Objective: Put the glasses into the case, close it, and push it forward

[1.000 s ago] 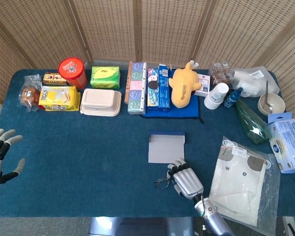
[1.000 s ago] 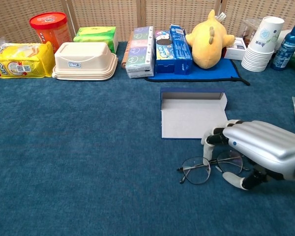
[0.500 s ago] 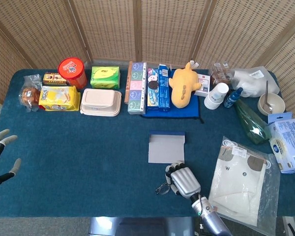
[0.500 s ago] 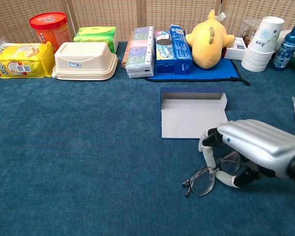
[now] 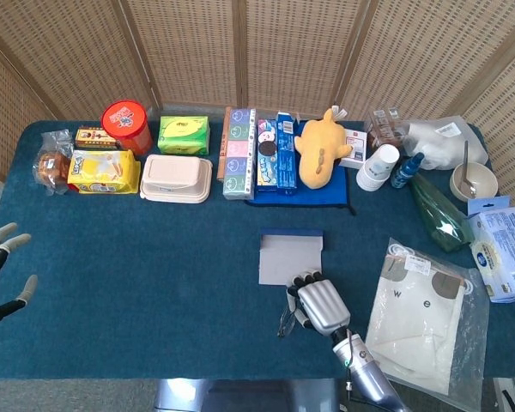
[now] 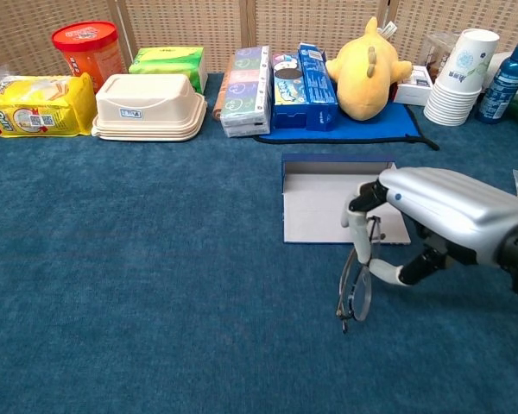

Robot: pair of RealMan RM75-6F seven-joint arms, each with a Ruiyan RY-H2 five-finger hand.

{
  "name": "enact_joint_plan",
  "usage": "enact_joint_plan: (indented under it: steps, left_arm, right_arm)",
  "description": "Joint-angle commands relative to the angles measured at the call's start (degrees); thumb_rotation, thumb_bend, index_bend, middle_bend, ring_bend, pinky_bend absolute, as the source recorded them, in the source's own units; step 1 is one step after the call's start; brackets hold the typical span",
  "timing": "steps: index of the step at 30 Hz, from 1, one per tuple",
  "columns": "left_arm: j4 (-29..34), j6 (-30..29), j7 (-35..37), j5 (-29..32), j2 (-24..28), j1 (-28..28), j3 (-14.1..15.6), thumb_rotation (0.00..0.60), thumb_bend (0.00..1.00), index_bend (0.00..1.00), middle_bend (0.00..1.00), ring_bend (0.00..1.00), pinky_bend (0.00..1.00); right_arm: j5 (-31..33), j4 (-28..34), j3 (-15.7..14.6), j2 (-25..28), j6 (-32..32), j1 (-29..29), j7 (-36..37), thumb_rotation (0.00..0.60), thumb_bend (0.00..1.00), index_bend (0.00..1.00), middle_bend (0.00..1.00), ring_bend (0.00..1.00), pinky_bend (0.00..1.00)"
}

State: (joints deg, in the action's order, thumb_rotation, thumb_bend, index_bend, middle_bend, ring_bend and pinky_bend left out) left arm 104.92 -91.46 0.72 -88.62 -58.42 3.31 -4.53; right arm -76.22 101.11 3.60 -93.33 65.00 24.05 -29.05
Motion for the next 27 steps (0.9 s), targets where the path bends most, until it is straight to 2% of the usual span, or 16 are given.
enact_joint_plan:
  steps: [1, 13, 20, 27]
  left_arm:
    - [0.07, -0.11, 0.01, -0.08, 0.03, -0.1, 0.07, 0.6, 0.34, 0.22, 0.14, 0.04, 0.0]
    - [0.02, -1.05, 0.34, -0.44, 0.43, -0.54, 0.01, 0.6, 0.33, 0.22, 0.14, 0.04, 0.0]
    - [-0.12, -1.05, 0.37, -0.69, 0.36, -0.39, -0.09, 0.6, 0.33, 0.22, 0.13, 0.04, 0.0]
    - [-0.13, -1.2, 0.31, -0.86, 0.38, -0.33, -0.23, 0.6, 0.33, 0.21, 0.14, 0.04, 0.0]
  right_arm:
    - [0.88, -0.08, 0.89, -0.6, -0.44, 0.73, -0.42, 0.6, 0.33, 0.6, 0.35, 0.28, 0.22]
    - [4.38, -3.75, 4.25, -3.89, -1.55, 3.89, -2.9, 0.6, 0.31, 0.6, 0.35, 0.28, 0.23]
    - [7.0, -6.06, 7.18, -6.14, -0.26, 6.06, -7.52, 0.6, 0.31, 0.59, 0.35, 0.28, 0.24]
    - [11.25, -8.71, 10.31, -7.34, -0.76, 8.46, -8.63, 0.6, 0.3, 0.58, 0.34, 0.28, 0.24]
